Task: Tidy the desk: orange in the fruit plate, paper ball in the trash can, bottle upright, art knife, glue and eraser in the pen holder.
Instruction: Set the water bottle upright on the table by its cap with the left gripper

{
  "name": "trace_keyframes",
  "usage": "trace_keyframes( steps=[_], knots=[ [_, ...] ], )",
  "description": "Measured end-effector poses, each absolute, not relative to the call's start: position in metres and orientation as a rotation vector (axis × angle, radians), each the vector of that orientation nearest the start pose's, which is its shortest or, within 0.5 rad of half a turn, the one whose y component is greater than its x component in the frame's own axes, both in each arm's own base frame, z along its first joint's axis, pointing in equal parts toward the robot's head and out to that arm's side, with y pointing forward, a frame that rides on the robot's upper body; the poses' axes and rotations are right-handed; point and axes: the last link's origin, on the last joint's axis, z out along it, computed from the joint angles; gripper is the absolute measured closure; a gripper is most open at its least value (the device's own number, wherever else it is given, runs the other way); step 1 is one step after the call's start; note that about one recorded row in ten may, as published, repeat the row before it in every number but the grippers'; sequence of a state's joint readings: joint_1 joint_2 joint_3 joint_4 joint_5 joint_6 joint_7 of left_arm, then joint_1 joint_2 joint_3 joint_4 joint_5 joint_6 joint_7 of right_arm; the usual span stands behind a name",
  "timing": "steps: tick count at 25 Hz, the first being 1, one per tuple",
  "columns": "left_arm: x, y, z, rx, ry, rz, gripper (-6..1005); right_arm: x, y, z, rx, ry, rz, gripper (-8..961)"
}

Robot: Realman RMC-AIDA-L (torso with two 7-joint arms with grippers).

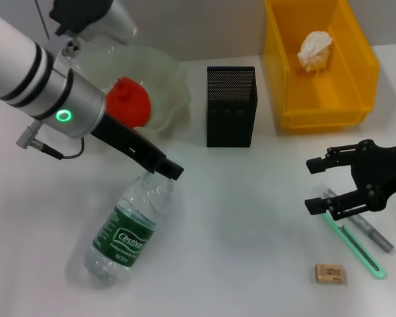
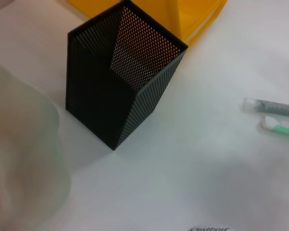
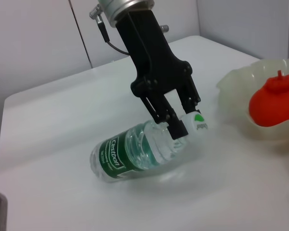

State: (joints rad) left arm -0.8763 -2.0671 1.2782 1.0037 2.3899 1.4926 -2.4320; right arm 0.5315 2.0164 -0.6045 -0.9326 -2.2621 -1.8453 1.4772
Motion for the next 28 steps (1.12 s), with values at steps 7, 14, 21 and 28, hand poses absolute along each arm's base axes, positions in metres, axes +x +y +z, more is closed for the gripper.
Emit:
trace_keyframes(
  steps=[7, 14, 21, 28],
  knots=[
    [-0.126, 0.392, -0.018, -2.845, -0.861, 0.255, 573, 0.267, 0.316, 0.064, -2.913, 0.511, 0.387, 130],
    [-0.125, 0.391, -0.013, -2.849, -0.827, 0.262, 573, 0.266, 0.316, 0.064, -2.903, 0.510, 0.415, 130],
    [-0.118, 0.394, 0.000, -2.862, -0.784, 0.211, 572, 0.266, 0.317, 0.063, -2.904, 0.518, 0.425, 131],
    [-0.115, 0.397, 0.008, -2.864, -0.772, 0.193, 574, 0.266, 0.318, 0.064, -2.900, 0.519, 0.434, 131]
  ],
)
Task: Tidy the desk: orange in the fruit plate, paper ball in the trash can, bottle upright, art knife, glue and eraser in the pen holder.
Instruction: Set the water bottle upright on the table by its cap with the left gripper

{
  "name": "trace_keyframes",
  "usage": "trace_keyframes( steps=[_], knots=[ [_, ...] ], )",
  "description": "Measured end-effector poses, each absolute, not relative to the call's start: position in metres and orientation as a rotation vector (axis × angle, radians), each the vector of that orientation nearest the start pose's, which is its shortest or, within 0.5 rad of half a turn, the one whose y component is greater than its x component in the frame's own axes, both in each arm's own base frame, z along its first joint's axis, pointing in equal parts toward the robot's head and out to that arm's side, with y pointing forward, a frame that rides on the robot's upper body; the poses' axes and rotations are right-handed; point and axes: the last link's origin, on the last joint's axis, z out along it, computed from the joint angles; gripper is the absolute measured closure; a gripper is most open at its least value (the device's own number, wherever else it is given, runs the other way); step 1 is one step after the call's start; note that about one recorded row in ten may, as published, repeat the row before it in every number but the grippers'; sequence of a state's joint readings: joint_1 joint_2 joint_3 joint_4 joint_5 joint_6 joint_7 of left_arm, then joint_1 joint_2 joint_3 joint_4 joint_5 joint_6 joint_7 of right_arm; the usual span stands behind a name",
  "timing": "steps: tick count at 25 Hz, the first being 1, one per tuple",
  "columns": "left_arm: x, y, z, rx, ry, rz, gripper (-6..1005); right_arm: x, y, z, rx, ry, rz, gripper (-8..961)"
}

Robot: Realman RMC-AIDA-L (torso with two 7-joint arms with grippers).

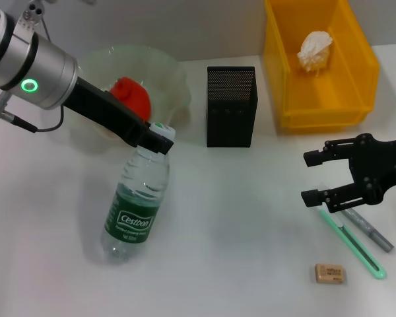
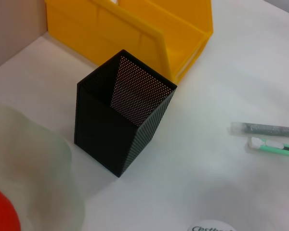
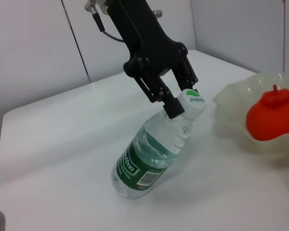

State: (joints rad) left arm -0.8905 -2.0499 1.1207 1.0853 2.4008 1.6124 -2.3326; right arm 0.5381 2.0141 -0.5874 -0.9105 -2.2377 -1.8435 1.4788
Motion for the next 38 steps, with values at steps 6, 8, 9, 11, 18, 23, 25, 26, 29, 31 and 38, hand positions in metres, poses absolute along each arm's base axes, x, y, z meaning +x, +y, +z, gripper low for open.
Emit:
trace_keyframes(
  steps=[6, 8, 9, 11, 18, 23, 25, 26, 29, 31, 38],
  knots=[
    [-0.113, 0.397, 0.012, -2.869, -0.753, 0.192, 574, 0.265, 0.318, 0.064, -2.899, 0.517, 0.435, 131],
    [-0.113, 0.396, 0.014, -2.873, -0.757, 0.181, 574, 0.265, 0.318, 0.064, -2.899, 0.517, 0.435, 131],
    [-0.113, 0.396, 0.014, -2.873, -0.758, 0.178, 574, 0.265, 0.318, 0.064, -2.899, 0.517, 0.435, 131],
    [-0.113, 0.397, 0.017, -2.874, -0.759, 0.162, 574, 0.265, 0.318, 0.064, -2.898, 0.517, 0.436, 131],
    [-0.112, 0.396, 0.020, -2.883, -0.750, 0.154, 574, 0.266, 0.318, 0.065, -2.890, 0.522, 0.441, 131],
    [-0.112, 0.395, 0.023, -2.883, -0.733, 0.150, 574, 0.266, 0.318, 0.065, -2.889, 0.525, 0.443, 131],
    [-0.112, 0.395, 0.023, -2.883, -0.731, 0.150, 574, 0.266, 0.318, 0.065, -2.889, 0.526, 0.444, 131],
    [-0.112, 0.395, 0.024, -2.883, -0.728, 0.148, 574, 0.266, 0.318, 0.065, -2.889, 0.526, 0.444, 131],
    [-0.113, 0.395, 0.025, -2.883, -0.726, 0.142, 575, 0.266, 0.318, 0.065, -2.888, 0.527, 0.445, 131],
    [-0.114, 0.395, 0.026, -2.882, -0.724, 0.140, 575, 0.266, 0.318, 0.065, -2.888, 0.528, 0.446, 131],
    [-0.114, 0.393, 0.029, -2.893, -0.697, 0.137, 575, 0.266, 0.318, 0.065, -2.888, 0.534, 0.447, 131]
  ],
)
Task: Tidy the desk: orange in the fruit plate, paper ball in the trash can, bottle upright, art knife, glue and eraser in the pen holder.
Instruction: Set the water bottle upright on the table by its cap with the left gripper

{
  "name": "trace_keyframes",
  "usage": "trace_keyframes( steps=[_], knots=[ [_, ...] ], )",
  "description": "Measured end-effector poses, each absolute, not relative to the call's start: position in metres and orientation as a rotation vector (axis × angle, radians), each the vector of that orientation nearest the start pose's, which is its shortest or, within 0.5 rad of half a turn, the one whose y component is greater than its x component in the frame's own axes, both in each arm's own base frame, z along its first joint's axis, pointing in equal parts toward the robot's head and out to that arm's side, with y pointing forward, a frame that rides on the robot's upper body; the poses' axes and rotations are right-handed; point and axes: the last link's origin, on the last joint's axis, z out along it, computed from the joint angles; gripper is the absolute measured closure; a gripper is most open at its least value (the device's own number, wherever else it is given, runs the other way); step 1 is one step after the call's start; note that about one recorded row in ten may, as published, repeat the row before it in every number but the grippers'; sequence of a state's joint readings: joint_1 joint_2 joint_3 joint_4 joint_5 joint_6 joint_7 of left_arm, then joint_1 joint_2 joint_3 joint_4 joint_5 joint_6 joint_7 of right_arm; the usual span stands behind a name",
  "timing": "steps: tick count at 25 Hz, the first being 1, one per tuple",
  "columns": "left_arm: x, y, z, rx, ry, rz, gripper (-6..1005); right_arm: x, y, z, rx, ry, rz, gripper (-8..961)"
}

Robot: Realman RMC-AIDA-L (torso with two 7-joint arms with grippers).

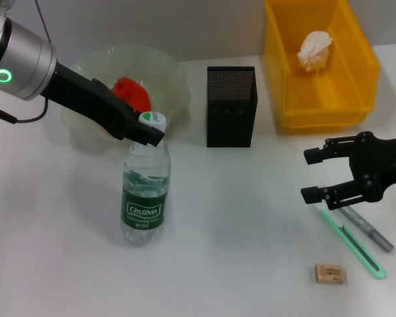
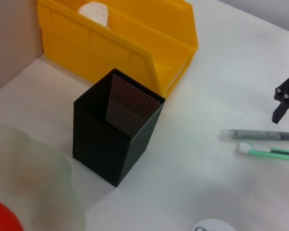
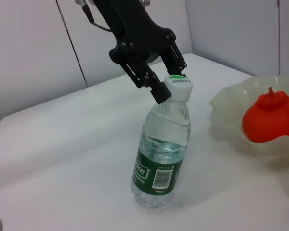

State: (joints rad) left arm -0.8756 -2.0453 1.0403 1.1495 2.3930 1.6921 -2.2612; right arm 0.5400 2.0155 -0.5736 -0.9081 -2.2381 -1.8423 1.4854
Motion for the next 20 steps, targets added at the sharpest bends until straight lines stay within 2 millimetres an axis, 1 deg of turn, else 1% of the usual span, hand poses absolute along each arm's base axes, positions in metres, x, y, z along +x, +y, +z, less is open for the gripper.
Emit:
trace_keyframes(
  steps=[20],
  knots=[
    [-0.1126, 0.3940, 0.0336, -2.908, -0.627, 0.105, 575, 0.2664, 0.3195, 0.0650, -2.877, 0.545, 0.445, 131]
  ],
)
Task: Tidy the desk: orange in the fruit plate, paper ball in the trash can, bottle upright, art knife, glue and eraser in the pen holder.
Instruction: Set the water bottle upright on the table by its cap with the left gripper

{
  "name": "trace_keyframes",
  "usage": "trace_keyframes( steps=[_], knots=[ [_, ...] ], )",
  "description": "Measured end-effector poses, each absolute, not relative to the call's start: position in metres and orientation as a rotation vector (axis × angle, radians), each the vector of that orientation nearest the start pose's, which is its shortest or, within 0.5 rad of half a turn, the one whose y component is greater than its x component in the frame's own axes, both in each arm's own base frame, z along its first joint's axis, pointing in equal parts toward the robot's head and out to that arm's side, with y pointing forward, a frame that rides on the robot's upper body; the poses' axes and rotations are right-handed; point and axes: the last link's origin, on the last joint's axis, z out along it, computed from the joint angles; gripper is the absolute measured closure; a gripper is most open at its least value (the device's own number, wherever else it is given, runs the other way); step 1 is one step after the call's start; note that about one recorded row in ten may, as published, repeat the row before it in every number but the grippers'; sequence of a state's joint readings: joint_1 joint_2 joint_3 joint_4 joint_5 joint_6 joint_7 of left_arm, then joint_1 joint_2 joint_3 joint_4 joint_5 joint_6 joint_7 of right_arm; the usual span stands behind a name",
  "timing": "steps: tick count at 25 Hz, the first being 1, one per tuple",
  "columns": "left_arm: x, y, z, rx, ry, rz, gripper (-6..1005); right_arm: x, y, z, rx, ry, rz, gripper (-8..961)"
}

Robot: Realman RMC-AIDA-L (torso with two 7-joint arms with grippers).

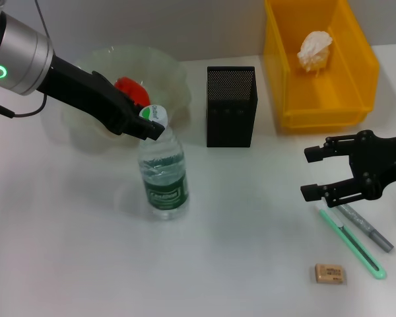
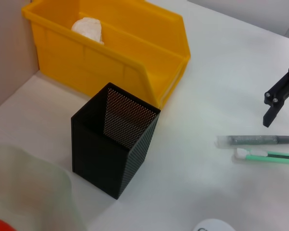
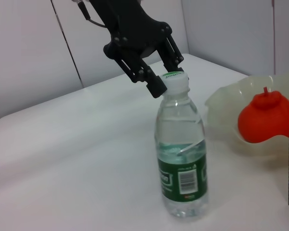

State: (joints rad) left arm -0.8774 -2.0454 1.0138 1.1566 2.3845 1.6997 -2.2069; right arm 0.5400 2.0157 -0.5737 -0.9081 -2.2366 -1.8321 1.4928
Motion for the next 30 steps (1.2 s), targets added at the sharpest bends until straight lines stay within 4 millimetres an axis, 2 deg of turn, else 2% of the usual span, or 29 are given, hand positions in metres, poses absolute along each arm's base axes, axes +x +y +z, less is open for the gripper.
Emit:
trace_keyframes(
  steps=[11, 30],
  knots=[
    [-0.114, 0.395, 0.036, -2.912, -0.588, 0.076, 574, 0.267, 0.320, 0.066, -2.874, 0.560, 0.445, 132],
    [-0.129, 0.395, 0.043, -2.898, -0.492, 0.064, 578, 0.267, 0.321, 0.063, -2.864, 0.578, 0.469, 132]
  ],
)
